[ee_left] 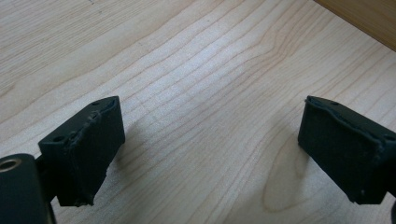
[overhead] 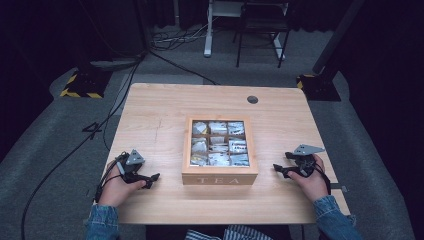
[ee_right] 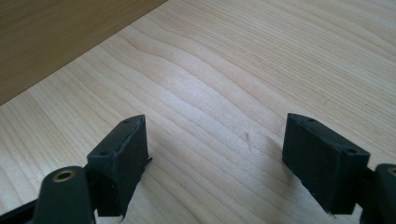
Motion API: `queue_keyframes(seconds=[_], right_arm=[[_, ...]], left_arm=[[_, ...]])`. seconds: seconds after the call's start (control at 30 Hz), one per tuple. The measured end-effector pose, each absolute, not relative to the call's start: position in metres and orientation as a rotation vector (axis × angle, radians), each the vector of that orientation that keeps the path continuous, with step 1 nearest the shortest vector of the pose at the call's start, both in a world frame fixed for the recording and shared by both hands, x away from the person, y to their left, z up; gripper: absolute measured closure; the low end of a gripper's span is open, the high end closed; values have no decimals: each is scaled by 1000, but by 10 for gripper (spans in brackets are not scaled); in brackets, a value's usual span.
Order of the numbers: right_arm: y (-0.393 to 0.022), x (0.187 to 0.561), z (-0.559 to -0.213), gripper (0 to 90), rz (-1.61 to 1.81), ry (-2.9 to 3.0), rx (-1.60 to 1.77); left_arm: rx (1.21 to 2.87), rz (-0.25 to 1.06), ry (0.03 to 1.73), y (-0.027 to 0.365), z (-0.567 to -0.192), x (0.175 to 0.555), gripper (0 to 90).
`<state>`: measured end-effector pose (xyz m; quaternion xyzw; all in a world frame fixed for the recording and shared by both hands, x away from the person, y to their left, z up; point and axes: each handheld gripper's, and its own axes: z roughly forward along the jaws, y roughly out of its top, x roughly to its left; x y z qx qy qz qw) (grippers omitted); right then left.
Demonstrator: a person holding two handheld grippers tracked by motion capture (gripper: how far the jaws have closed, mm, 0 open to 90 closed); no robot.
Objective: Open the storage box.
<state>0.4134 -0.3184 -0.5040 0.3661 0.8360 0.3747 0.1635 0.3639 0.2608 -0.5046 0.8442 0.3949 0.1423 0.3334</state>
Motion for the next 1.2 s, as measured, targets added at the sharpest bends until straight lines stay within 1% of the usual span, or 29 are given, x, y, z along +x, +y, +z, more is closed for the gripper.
queue_keyframes(seconds=[0.13,0.3,0.37,0.43,0.47,0.5,0.53,0.57,0.63,0.7,0.77,0.87,1.1,1.2], right_arm=[[-319,413,-504,224,1066,2387,1042],[-319,413,-504,224,1067,2386,1043],[-319,413,-504,224,1069,2386,1043],[-319,413,-504,224,1068,2386,1043],[-319,413,-504,224,1070,2387,1044],[-319,413,-504,224,1070,2387,1044],[-319,413,-504,224,1070,2387,1044],[-319,413,-504,224,1071,2387,1044],[-319,413,-504,224,1071,2386,1044],[-319,413,-504,223,1068,2387,1043],[-319,413,-504,224,1070,2386,1043],[-319,413,-504,223,1066,2386,1042],[-319,413,-504,223,1066,2386,1042],[-319,413,-504,227,1067,2390,1037]], left_arm=[[2209,374,1024,262,-504,364,84],[2190,380,1024,266,-504,363,155],[2190,381,1024,267,-504,363,165],[2222,381,1055,265,-498,362,213],[2222,381,1055,265,-498,362,262],[2231,378,1058,264,-496,361,262],[2242,409,1056,262,-492,361,303],[2232,436,1051,261,-489,361,302],[2228,439,1051,260,-485,361,311],[2198,444,1040,258,-474,359,318],[2188,440,1040,257,-471,358,322],[2151,427,1028,254,-456,356,321],[2077,385,1009,244,-441,354,324],[2064,396,962,234,-430,351,324]])
